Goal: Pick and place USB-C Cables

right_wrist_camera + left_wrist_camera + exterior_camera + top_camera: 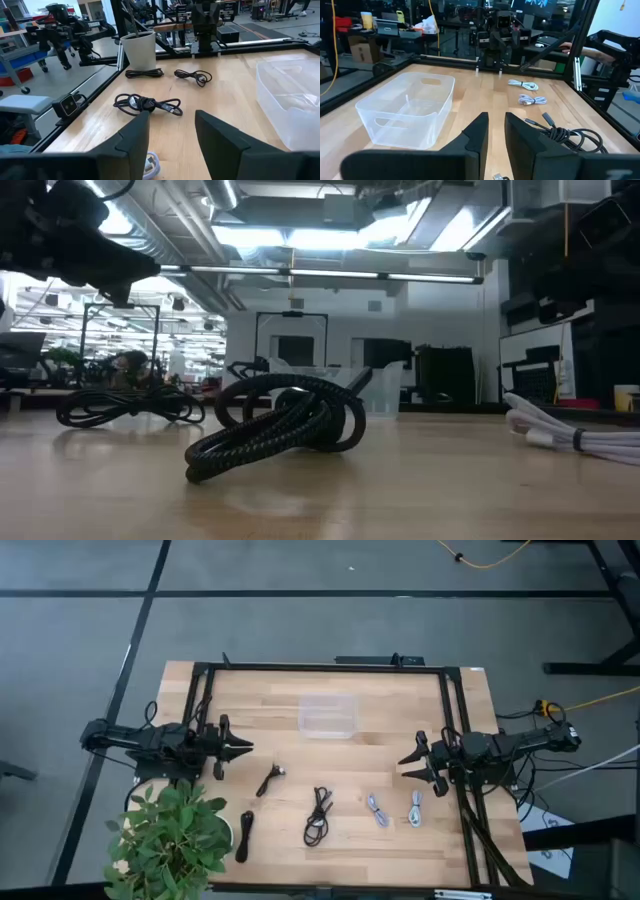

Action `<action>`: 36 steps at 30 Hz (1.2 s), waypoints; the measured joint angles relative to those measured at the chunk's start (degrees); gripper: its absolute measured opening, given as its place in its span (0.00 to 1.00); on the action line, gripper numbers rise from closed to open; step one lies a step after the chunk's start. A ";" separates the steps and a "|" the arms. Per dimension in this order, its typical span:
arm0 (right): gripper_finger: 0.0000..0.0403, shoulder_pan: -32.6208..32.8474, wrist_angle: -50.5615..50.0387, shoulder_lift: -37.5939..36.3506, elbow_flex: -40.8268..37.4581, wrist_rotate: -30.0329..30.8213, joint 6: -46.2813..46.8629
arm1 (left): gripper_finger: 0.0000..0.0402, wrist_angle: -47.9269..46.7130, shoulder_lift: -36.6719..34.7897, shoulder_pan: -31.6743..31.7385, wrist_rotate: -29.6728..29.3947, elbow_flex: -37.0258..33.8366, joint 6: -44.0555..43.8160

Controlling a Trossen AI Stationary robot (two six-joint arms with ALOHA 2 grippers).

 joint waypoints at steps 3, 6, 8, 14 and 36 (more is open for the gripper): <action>0.41 0.00 0.00 -0.01 0.00 0.01 -0.01 | 0.14 0.02 0.00 0.01 0.00 0.00 0.00; 0.41 0.00 0.00 -0.02 0.00 0.01 0.01 | 0.14 0.00 0.00 0.02 0.00 0.00 0.00; 0.41 0.00 0.00 -0.02 0.00 -0.01 -0.01 | 0.14 0.00 0.00 0.00 0.00 0.00 -0.02; 0.41 0.00 0.00 -0.02 0.00 -0.01 -0.01 | 0.14 0.00 0.00 0.00 0.00 0.00 0.00; 0.41 0.01 0.00 -0.01 0.00 0.00 0.00 | 0.14 0.37 0.00 0.01 -1.05 -0.01 8.69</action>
